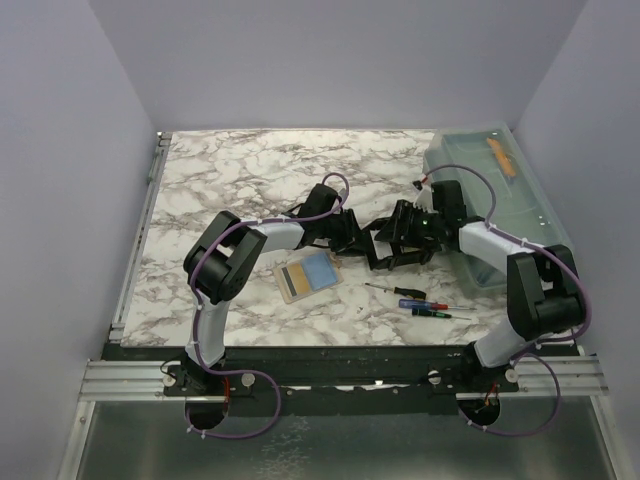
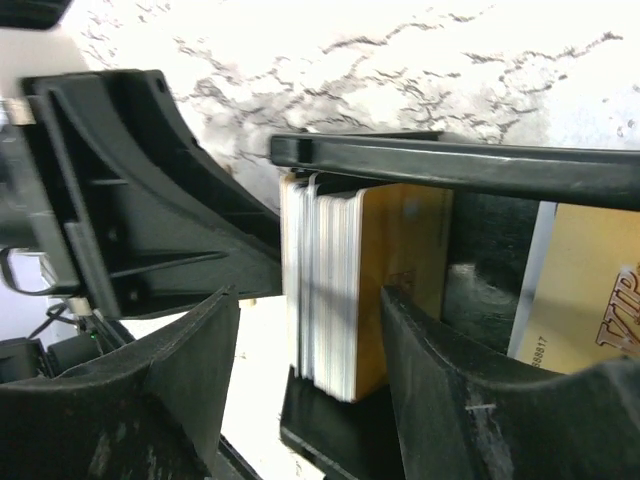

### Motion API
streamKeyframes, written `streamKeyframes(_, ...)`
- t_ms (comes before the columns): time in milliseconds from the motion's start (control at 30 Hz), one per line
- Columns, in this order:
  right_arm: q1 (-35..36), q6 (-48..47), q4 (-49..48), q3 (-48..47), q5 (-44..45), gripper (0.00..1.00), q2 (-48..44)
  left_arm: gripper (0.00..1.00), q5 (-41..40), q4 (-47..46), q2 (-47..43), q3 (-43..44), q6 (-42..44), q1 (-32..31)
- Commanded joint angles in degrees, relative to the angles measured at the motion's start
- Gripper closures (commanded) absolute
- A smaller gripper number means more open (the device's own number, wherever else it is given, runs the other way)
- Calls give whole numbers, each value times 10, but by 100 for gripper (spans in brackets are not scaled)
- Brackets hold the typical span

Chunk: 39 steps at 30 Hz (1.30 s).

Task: Put the credit cards into the card holder
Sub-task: Pick up the credit card from the storage box.

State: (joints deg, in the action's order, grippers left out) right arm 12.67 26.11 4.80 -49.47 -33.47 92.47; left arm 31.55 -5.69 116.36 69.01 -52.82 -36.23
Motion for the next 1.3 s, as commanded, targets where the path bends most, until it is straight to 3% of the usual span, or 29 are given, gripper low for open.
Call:
streamKeyframes(0,7,25,-1,7,-32,42,-37,62,2,-9,10,19,6,-6)
streamKeyframes(233,7,24,-10,5,-44,54,-23,62,2,-6,9,24,8,-5)
streamKeyframes(433,7,-41,69,-25,51,32,-43,62,3,-2,9,24,12,-5)
streamKeyframes(733,7,-78,115,-43,105,19,-34,62,3,-1,9,21,13,-4)
streamKeyframes(1100,7,-23,7,-25,-41,6,66,62,2,1,13,24,13,-6)
streamKeyframes(1267,7,-3,-16,-12,-79,18,53,62,1,1,14,26,13,-5)
